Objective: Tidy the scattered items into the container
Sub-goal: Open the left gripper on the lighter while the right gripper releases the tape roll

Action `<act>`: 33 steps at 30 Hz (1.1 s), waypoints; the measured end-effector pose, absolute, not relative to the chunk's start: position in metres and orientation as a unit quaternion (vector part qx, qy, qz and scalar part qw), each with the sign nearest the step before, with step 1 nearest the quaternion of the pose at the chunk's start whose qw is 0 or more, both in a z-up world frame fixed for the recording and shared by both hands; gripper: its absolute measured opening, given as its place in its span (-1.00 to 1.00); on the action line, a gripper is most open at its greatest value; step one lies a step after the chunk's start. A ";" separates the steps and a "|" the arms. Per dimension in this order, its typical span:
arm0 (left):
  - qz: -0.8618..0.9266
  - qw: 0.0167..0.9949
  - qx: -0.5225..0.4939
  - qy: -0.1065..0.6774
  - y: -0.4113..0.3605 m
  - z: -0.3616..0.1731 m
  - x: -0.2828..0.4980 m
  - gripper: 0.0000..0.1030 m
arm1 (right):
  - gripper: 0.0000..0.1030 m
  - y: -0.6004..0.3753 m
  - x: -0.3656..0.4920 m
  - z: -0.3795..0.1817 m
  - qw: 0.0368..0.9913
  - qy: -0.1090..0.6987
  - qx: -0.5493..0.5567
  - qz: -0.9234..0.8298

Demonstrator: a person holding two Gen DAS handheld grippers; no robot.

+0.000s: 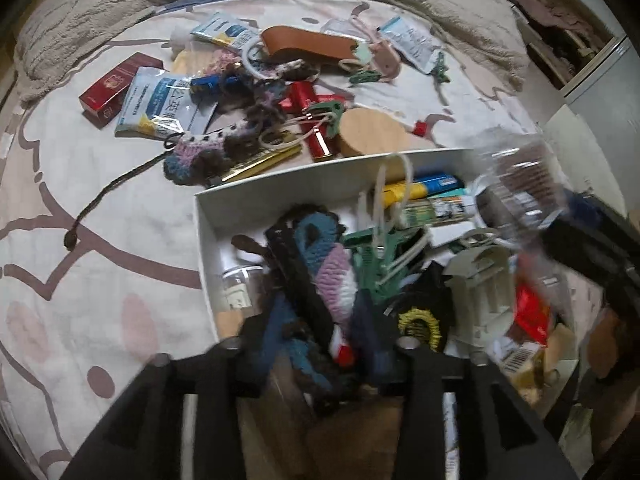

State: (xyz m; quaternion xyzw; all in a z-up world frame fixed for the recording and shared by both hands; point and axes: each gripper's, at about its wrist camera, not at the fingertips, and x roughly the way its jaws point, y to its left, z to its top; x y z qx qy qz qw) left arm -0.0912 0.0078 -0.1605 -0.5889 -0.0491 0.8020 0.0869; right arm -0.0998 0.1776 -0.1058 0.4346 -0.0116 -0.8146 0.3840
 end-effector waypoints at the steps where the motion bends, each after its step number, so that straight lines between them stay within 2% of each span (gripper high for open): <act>1: 0.807 0.085 -0.583 -0.040 0.009 -0.156 -0.090 -0.18 | -0.06 0.175 -0.101 -0.108 0.383 -0.011 0.438 -0.813; 4: 0.818 0.084 -0.568 -0.038 0.006 -0.145 -0.087 -0.16 | -0.06 0.169 -0.104 -0.112 0.381 -0.013 0.448 -0.809; 7: 0.831 0.079 -0.548 -0.059 -0.006 -0.131 -0.084 0.02 | -0.06 0.164 -0.107 -0.117 0.378 -0.017 0.458 -0.804; 18: 0.853 0.062 -0.507 -0.106 -0.038 -0.103 -0.073 0.04 | -0.06 0.120 -0.111 -0.137 0.346 0.059 0.481 -0.803; 22: 0.856 0.063 -0.500 -0.114 -0.042 -0.099 -0.069 0.16 | -0.06 0.107 -0.110 -0.141 0.340 0.081 0.475 -0.807; 33: 0.856 0.070 -0.497 -0.126 -0.044 -0.098 -0.062 0.16 | -0.06 0.085 -0.097 -0.148 0.355 0.121 0.477 -0.795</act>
